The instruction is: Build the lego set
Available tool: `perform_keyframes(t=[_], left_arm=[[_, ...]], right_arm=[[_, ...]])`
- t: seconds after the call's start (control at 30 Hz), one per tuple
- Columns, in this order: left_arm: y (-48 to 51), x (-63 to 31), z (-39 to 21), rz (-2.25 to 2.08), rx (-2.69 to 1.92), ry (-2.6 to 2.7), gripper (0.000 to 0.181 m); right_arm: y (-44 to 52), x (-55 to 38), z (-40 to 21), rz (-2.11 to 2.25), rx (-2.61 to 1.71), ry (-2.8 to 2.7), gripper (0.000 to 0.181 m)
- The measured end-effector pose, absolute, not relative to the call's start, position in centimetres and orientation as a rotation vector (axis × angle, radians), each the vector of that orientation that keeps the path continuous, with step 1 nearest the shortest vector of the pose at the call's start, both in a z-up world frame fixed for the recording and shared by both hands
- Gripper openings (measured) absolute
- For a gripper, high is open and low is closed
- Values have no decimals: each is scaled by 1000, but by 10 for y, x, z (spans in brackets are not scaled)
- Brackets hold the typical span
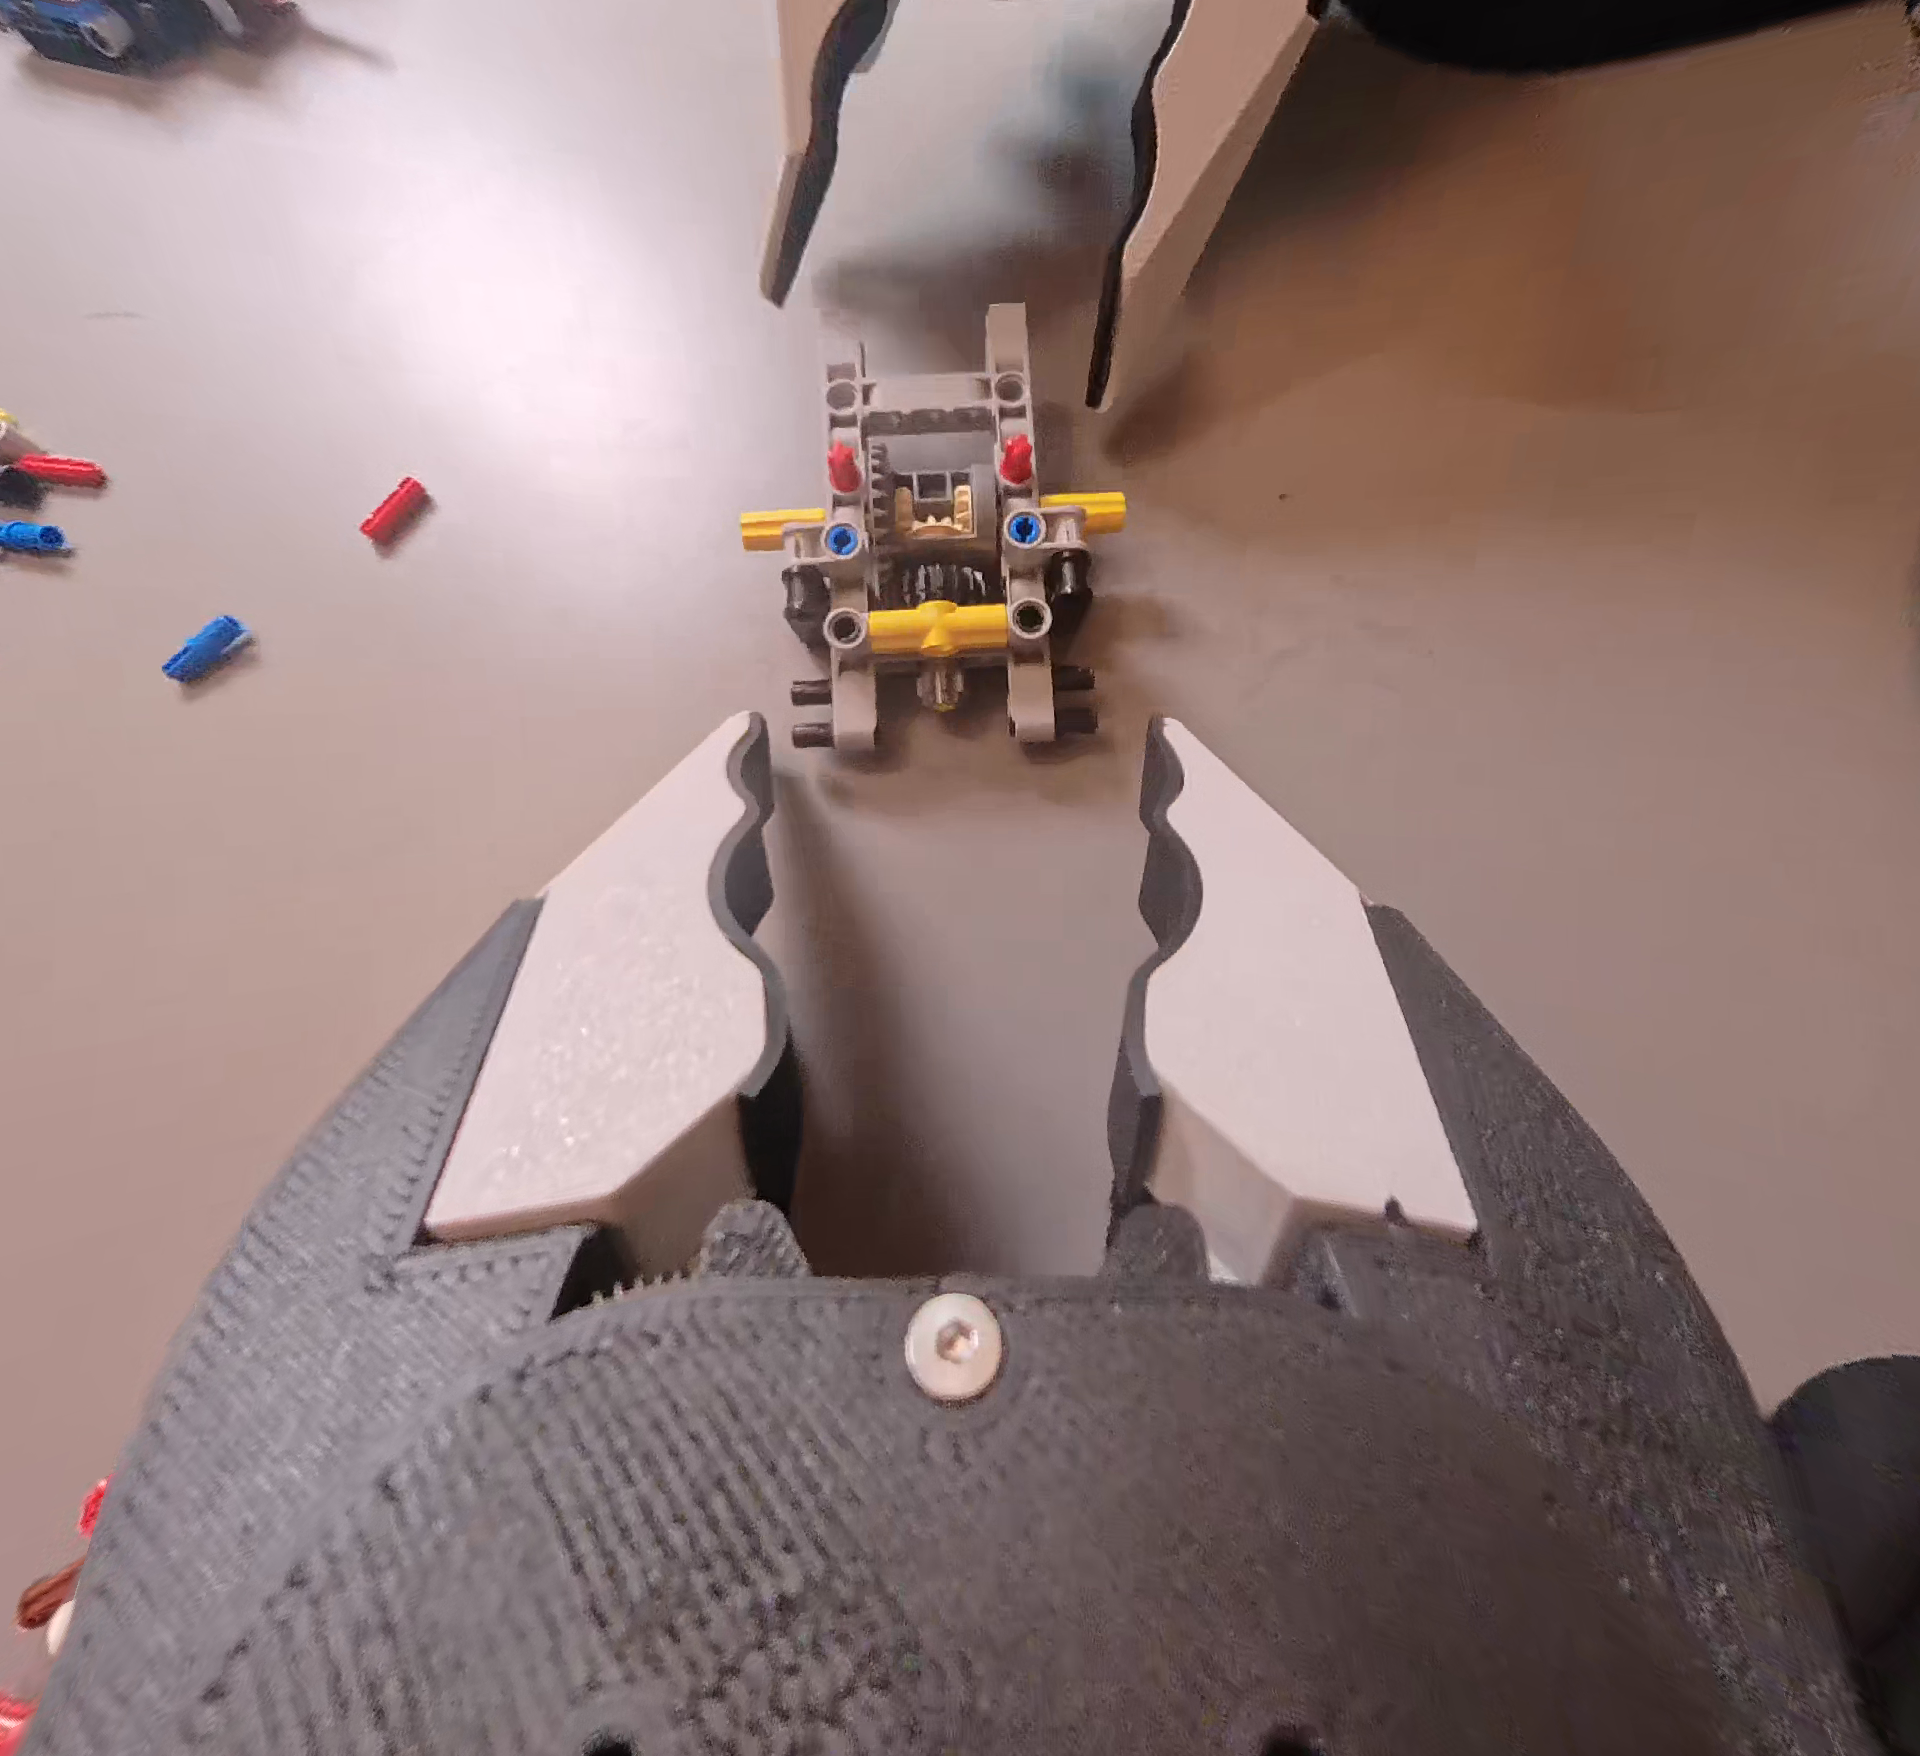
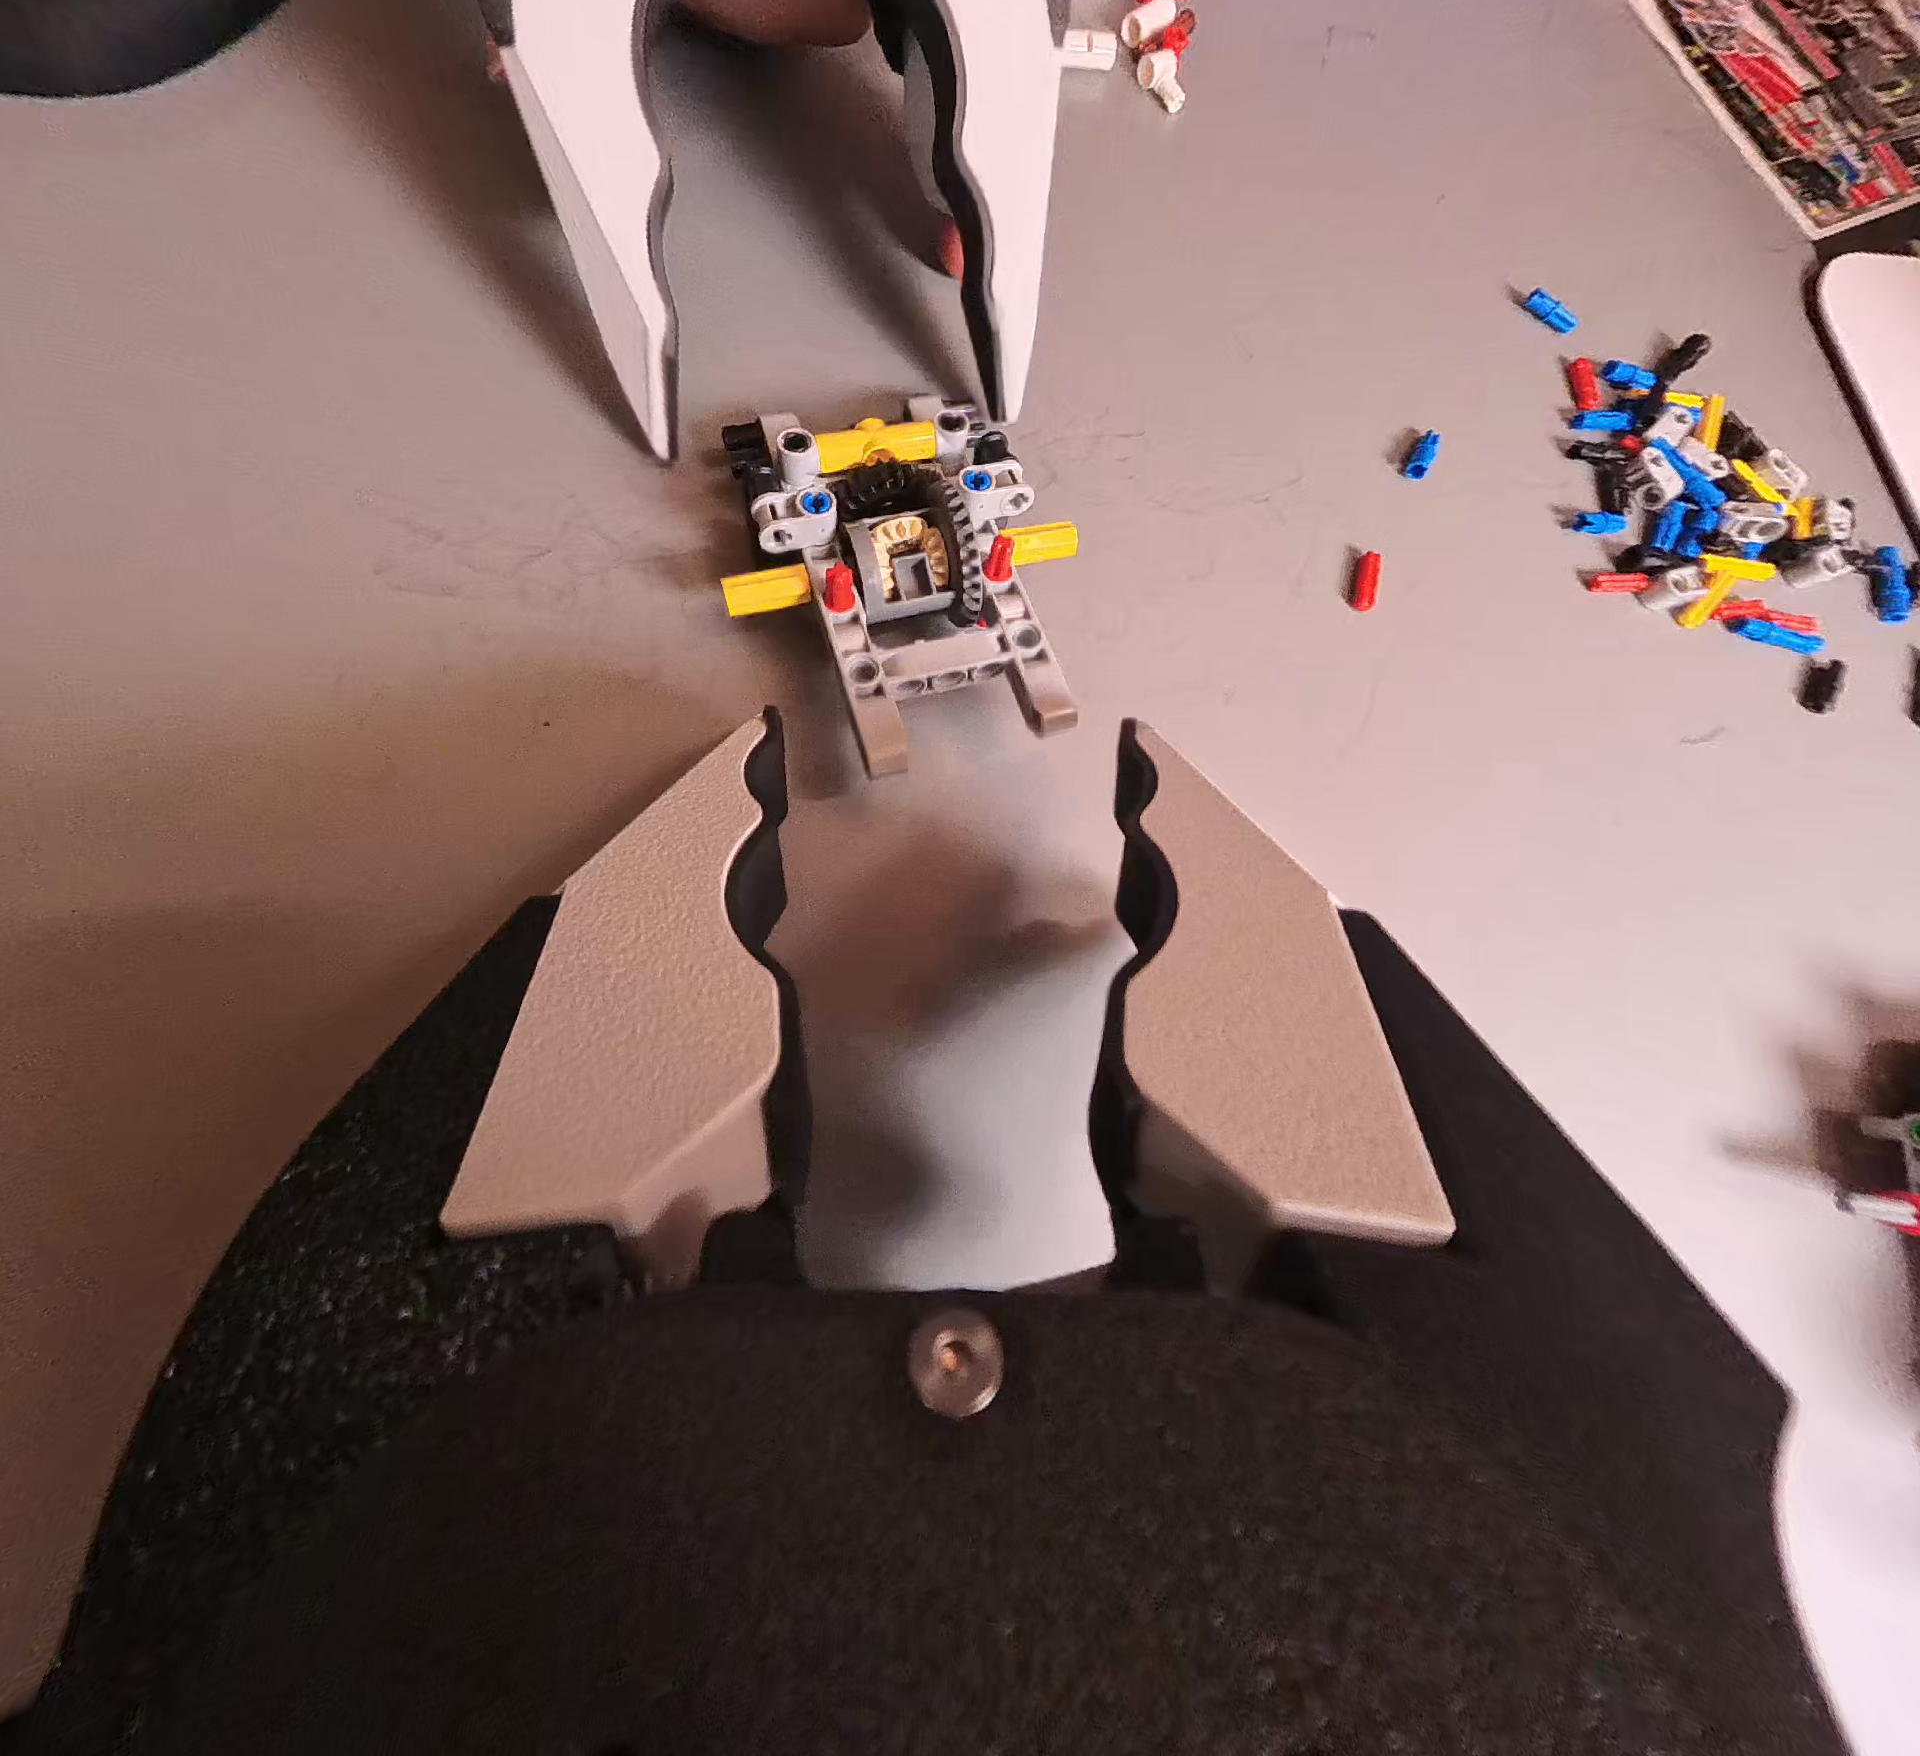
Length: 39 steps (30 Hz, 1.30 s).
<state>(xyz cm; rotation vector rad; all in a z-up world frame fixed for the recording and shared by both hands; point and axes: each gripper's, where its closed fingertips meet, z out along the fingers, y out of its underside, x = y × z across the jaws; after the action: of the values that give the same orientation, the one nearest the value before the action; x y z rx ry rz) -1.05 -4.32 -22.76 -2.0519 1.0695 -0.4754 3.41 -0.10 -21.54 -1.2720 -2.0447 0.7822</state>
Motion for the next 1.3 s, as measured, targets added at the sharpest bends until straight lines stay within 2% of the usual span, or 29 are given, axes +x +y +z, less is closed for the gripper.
perform_keyframes(t=[0.1, 0.17, 0.27, 0.4, 0.5, 0.67, 0.87, 1.07, 1.3], left_arm=[[-39, -11, -227, -434, -2041, 1071, 58], [-36, -16, -226, -400, -2038, 1054, 56], [-29, -25, -225, -343, -2034, 1020, 42], [-19, -37, -225, -279, -2047, 954, 42], [-13, -45, -224, -225, -2051, 910, 32], [-6, -55, -222, -180, -2056, 850, 24], [-3, -64, -215, -174, -2032, 798, 25], [-17, -57, -209, -367, -2009, 815, 37], [-30, -29, -218, -392, -2011, 959, 31]], right_arm=[[-4, 31, -220, 755, -1260, -2059, 52], [2, 31, -220, 694, -1272, -2034, 43], [4, 33, -219, 666, -1325, -2001, 41], [4, 35, -220, 636, -1378, -1975, 41], [0, 34, -219, 652, -1402, -1965, 32], [-14, 35, -219, 665, -1336, -2016, 29], [-40, 35, -214, 763, -1178, -2070, 18], [-26, 34, -203, 802, -1199, -1977, 20], [-21, 33, -209, 758, -1207, -1977, 24]])
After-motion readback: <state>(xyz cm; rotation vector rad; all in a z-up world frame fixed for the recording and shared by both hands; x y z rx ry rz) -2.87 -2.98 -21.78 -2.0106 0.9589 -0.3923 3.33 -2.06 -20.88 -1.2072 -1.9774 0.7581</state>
